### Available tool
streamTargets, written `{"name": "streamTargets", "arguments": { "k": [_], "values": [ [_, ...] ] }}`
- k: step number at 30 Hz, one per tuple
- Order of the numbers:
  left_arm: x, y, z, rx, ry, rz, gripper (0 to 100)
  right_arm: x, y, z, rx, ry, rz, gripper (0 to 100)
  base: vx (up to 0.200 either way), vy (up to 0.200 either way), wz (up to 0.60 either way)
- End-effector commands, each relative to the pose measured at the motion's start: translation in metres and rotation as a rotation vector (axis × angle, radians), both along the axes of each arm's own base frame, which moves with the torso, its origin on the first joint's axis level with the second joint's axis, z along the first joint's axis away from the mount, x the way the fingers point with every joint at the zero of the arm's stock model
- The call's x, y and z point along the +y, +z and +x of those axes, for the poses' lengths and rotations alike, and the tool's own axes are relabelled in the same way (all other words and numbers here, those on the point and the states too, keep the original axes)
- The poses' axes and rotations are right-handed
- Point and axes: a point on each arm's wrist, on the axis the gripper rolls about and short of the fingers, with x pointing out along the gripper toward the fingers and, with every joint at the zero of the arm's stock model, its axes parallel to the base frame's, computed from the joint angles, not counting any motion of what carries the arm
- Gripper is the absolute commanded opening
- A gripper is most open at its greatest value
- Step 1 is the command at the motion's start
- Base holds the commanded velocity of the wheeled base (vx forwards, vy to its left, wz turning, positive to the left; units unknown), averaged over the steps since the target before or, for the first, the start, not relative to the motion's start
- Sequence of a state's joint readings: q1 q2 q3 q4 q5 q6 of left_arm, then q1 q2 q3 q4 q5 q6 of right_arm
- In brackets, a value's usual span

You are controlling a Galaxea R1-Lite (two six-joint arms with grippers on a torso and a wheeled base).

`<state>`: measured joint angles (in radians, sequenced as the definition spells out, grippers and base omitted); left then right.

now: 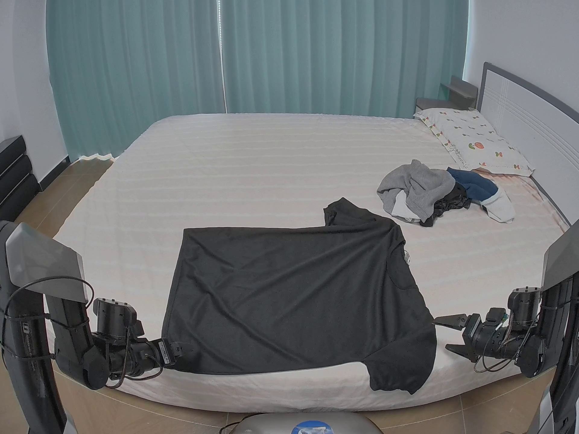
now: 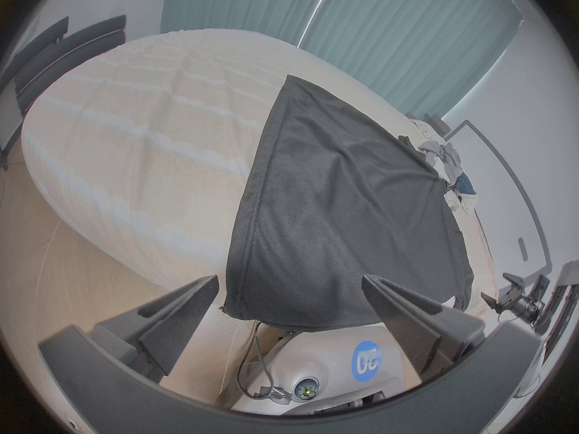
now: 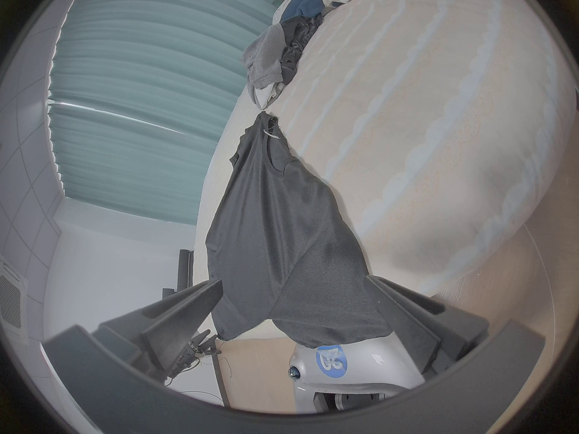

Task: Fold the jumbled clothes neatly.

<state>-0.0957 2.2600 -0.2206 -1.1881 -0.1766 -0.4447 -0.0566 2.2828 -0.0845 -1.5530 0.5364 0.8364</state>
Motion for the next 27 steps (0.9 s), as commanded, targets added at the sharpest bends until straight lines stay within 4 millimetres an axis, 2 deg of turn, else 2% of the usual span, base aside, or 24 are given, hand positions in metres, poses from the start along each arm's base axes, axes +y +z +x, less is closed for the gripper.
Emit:
{"name": "streamTargets", "arguments": {
  "k": [1, 8, 19, 20, 27],
  "values": [
    [-0.001, -0.014, -0.002, 0.033, -0.017, 0.018, 100, 0.0, 0.001, 0.001, -0.015, 0.0, -0.001, 100, 0.0, 0.0, 0.0],
    [0.0, -0.022, -0.008, 0.021, -0.072, 0.063, 100, 0.0, 0.001, 0.001, -0.015, 0.0, -0.001, 100, 0.0, 0.0, 0.0],
    [-0.003, -0.022, -0.008, -0.009, -0.089, 0.058, 100, 0.0, 0.0, 0.001, -0.014, 0.002, 0.0, 100, 0.0, 0.0, 0.0],
    [-0.003, -0.022, -0.008, -0.008, -0.091, 0.059, 0, 0.0, 0.0, 0.001, -0.014, 0.002, 0.0, 100, 0.0, 0.0, 0.0],
    [0.003, -0.023, -0.014, 0.018, -0.061, 0.071, 0, 0.0, 0.001, 0.001, -0.015, 0.002, 0.0, 100, 0.0, 0.0, 0.0]
  ]
}}
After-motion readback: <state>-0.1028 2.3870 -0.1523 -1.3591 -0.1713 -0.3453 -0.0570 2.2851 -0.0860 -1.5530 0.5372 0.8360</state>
